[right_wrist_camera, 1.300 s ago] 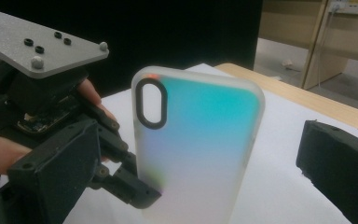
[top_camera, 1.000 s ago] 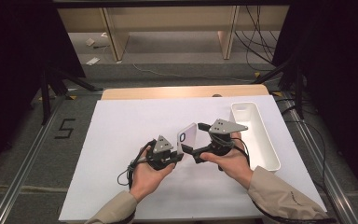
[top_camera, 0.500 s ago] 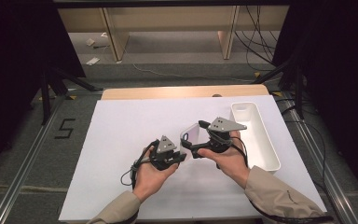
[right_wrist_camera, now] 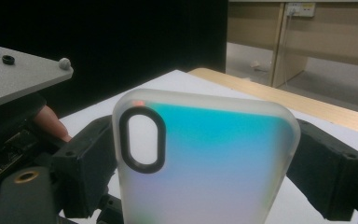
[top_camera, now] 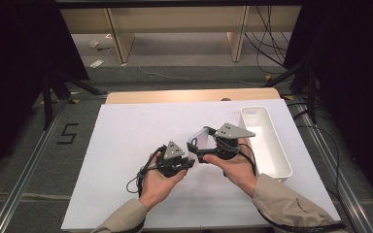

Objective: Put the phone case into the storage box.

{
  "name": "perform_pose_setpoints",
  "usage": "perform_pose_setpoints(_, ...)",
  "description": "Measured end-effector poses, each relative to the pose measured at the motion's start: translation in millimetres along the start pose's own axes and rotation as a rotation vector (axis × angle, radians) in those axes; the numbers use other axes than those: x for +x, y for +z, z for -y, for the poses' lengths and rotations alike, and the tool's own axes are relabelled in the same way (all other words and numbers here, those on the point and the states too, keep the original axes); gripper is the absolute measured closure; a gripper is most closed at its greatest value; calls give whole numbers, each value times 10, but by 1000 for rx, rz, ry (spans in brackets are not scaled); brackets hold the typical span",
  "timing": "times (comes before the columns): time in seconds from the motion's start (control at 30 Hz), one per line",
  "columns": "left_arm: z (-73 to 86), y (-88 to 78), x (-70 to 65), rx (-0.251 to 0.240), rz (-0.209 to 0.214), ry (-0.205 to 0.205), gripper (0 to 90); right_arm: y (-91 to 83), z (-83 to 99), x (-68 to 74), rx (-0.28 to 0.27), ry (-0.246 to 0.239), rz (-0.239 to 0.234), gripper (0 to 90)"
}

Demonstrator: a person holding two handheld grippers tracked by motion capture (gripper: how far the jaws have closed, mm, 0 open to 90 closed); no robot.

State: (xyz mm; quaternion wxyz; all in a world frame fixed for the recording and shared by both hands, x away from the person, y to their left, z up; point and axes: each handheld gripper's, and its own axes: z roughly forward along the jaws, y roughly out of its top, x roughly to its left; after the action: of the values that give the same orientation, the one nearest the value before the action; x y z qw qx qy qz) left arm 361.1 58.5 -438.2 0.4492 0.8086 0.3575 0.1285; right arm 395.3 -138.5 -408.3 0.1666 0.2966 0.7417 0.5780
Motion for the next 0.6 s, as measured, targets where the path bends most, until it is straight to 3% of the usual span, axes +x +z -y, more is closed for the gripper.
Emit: perform_pose_setpoints(0.6, 0, 1, 5, -19, 6, 12, 802, -20, -17, 15, -9, 5, 10, 179)
